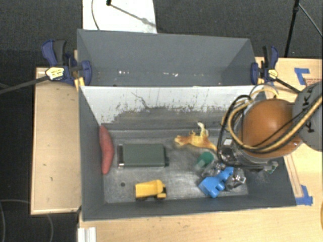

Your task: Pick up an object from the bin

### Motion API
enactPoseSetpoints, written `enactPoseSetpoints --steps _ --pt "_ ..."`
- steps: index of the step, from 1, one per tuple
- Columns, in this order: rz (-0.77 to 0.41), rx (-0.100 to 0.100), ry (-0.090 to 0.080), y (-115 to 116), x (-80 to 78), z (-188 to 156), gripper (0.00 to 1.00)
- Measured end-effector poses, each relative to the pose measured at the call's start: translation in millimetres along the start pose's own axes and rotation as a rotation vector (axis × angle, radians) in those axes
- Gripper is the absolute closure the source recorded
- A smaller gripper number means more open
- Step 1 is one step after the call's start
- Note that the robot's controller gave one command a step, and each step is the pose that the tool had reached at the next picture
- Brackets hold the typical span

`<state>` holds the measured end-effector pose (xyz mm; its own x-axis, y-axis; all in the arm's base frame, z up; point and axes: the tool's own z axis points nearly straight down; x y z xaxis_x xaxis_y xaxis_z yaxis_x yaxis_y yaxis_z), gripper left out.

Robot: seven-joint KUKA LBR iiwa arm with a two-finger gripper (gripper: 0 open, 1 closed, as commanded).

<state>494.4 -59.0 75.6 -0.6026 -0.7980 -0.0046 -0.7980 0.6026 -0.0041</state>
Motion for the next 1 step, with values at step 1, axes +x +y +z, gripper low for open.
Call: enactPoseSetpoints --steps 1 --pt "0.001 0.0 0.0 0.0 0.0 0.0 1.0"
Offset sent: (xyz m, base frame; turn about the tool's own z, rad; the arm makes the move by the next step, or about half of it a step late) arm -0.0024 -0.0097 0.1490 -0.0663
